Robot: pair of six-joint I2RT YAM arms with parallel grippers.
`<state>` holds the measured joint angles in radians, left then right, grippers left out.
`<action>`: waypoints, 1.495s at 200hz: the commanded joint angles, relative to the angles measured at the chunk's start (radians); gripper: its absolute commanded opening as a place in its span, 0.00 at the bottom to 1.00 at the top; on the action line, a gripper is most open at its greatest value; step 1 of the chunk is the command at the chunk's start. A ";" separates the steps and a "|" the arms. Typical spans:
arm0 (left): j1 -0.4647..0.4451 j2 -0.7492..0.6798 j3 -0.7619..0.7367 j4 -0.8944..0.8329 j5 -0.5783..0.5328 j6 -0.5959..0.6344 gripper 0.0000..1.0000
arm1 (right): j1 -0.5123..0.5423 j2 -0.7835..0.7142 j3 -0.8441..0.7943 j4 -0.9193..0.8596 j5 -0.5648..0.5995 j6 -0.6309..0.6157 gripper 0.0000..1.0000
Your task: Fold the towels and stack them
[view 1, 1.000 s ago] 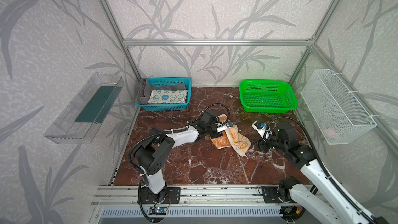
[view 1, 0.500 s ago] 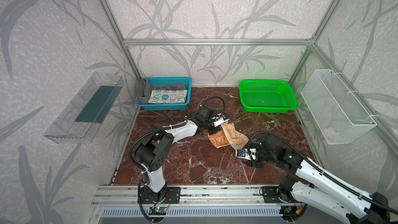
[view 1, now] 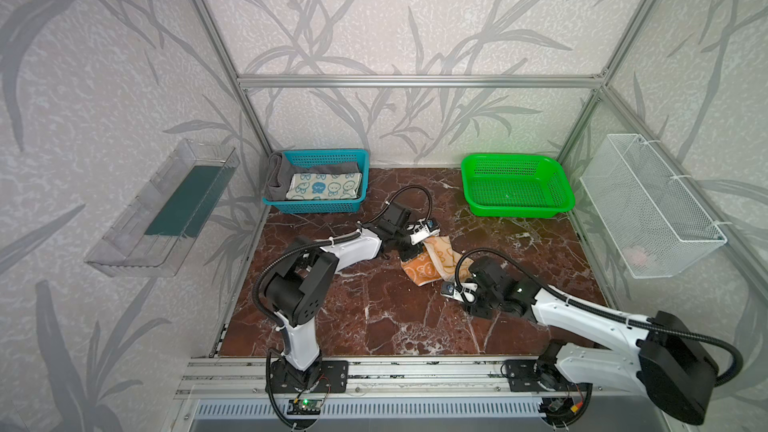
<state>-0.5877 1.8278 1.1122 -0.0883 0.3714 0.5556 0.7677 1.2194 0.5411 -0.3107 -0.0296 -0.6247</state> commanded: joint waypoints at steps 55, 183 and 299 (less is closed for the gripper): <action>0.005 0.020 0.037 -0.056 -0.012 0.005 0.00 | 0.004 0.147 0.071 0.102 0.071 0.058 0.46; 0.008 0.021 0.037 -0.073 -0.024 0.016 0.00 | -0.036 0.327 0.157 -0.086 0.023 -0.040 0.20; 0.024 -0.187 0.102 -0.163 0.004 -0.066 0.00 | -0.209 -0.090 0.256 -0.109 -0.163 0.037 0.00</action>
<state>-0.5724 1.7672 1.1934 -0.2329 0.3801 0.5194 0.6243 1.2274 0.6983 -0.3393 -0.0868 -0.6468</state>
